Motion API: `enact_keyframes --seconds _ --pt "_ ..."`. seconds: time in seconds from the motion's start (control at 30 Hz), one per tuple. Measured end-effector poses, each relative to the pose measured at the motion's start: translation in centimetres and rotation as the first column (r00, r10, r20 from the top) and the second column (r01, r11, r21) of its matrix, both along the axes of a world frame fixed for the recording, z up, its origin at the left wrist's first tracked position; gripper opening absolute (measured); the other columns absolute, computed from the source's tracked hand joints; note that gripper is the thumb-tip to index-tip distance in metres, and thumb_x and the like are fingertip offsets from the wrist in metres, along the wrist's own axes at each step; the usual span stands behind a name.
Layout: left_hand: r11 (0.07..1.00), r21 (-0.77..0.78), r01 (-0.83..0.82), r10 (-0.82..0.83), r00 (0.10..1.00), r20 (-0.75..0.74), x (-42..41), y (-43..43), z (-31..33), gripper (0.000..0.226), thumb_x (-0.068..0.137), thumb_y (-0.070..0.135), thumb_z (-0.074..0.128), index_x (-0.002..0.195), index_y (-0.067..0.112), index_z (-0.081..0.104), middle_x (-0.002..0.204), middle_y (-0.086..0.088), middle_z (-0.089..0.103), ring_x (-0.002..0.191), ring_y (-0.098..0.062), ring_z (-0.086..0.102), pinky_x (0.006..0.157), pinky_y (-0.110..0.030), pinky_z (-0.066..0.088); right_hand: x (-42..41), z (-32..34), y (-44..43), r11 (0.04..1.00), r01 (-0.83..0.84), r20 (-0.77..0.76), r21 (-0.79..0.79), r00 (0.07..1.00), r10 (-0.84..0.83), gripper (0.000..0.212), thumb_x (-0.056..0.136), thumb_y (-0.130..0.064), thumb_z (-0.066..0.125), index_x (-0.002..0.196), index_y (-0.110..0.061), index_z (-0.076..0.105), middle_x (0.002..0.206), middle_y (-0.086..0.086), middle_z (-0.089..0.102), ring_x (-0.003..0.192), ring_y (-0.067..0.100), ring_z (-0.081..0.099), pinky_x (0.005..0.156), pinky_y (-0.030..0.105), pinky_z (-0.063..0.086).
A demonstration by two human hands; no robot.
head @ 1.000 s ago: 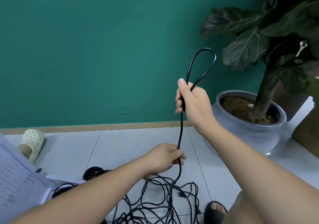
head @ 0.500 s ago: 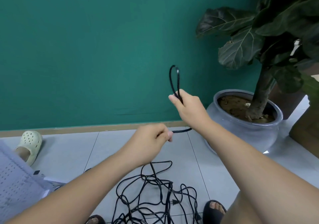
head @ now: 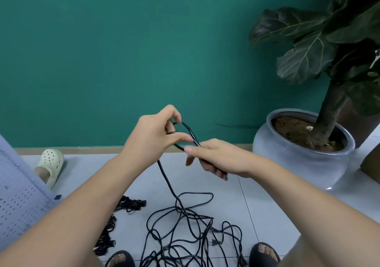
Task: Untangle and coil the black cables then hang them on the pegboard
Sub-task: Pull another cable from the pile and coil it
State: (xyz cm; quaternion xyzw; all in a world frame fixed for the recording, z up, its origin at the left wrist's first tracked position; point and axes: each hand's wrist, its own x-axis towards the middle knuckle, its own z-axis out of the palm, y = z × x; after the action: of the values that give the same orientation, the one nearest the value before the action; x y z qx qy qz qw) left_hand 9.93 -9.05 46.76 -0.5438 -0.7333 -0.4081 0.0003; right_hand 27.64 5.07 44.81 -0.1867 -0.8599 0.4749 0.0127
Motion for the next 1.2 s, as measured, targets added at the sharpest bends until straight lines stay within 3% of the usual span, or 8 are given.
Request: enact_keyframes --seconds 0.23,0.33,0.5,0.67,0.77,0.9,1.07,1.2 --pt "0.99 0.013 0.144 -0.134 0.949 -0.284 -2.5 0.5 -0.5 0.02 0.096 0.032 0.079 0.115 0.025 0.08 0.119 0.012 0.067 0.08 -0.001 0.058 0.081 -0.016 0.045 0.8 0.7 0.5 0.998 -0.057 0.065 -0.008 0.996 0.057 0.041 0.111 -0.048 0.055 0.101 -0.014 0.074 0.061 -0.005 0.038 0.056 0.02 0.035 0.049 0.032 0.041" --pt "0.992 -0.069 0.107 -0.121 0.957 -0.262 -2.6 0.8 -0.7 0.018 0.101 0.039 0.072 0.102 0.024 0.081 0.103 0.009 0.074 0.086 -0.002 0.063 0.084 -0.029 0.053 1.1 1.1 0.4 0.997 -0.069 0.071 0.026 0.995 0.067 0.04 0.111 -0.048 0.055 0.099 -0.016 0.074 0.061 -0.007 0.039 0.056 0.018 0.037 0.05 0.032 0.043" --pt "0.986 -0.162 0.039 -0.023 0.994 0.102 -1.6 0.7 -0.3 0.035 0.103 0.048 0.066 0.08 0.022 0.067 0.061 0.003 0.051 0.052 -0.011 0.033 0.049 -0.025 0.03 1.6 1.3 0.8 0.996 -0.052 0.011 0.07 0.999 0.051 0.036 0.111 -0.045 0.056 0.097 -0.018 0.074 0.061 -0.011 0.041 0.055 0.015 0.039 0.054 0.033 0.045" --pt "0.997 0.006 0.072 -0.064 0.827 0.559 -0.1 1.3 -0.9 0.036 0.101 0.048 0.07 0.081 0.019 0.061 0.073 0.005 0.048 0.07 -0.015 0.045 0.075 -0.034 0.045 1.2 0.7 0.9 0.982 -0.067 -0.036 0.175 0.997 0.074 0.02 0.11 -0.041 0.058 0.119 -0.029 0.072 0.067 -0.008 0.05 0.06 0.011 0.053 0.064 0.036 0.06" --pt "0.986 0.165 0.013 -0.13 0.672 0.729 1.3 2.1 -1.3 0.023 0.098 0.034 0.077 0.092 0.019 0.062 0.066 0.014 0.052 0.063 -0.012 0.044 0.076 -0.034 0.046 1.0 -0.1 1.0 0.972 -0.101 0.003 0.214 0.995 0.103 0.036 0.109 -0.043 0.06 0.145 -0.037 0.058 0.06 -0.008 0.059 0.067 0.018 0.067 0.081 0.037 0.061" --pt "0.975 0.213 -0.062 -0.153 0.51 0.847 2.3 2.5 -0.7 0.024 0.091 0.023 0.085 0.097 0.022 0.061 0.078 0.004 0.05 0.058 -0.013 0.032 0.055 -0.022 0.034 0.1 -1.1 0.5 0.973 -0.098 0.054 0.208 0.995 0.089 0.048 0.107 -0.044 0.061 0.154 -0.047 0.05 0.067 0.004 0.072 0.075 0.017 0.073 0.086 0.033 0.054" --pt "0.949 0.287 -0.127 -0.196 0.475 0.858 2.5 2.7 0.2 0.028 0.087 0.017 0.087 0.1 0.023 0.064 0.083 0.001 0.044 0.057 -0.013 0.027 0.053 -0.024 0.025 -1.8 -1.7 -1.0 0.974 -0.038 -0.022 0.222 0.999 0.044 0.03 0.109 -0.027 0.054 0.132 -0.035 0.071 0.068 -0.002 0.049 0.06 0.021 0.06 0.066 0.03 0.058" --pt "0.931 0.313 -0.19 -0.195 0.466 0.863 2.6 3.1 1.0 0.025 0.088 0.016 0.086 0.1 0.024 0.066 0.068 0.007 0.046 0.057 -0.012 0.036 0.06 -0.024 0.037 -3.4 -2.1 -2.4 0.964 0.024 -0.042 0.265 0.999 -0.014 0.031 0.109 -0.039 0.053 0.102 -0.011 0.065 0.074 0.003 0.056 0.071 0.025 0.055 0.078 0.052 0.061"
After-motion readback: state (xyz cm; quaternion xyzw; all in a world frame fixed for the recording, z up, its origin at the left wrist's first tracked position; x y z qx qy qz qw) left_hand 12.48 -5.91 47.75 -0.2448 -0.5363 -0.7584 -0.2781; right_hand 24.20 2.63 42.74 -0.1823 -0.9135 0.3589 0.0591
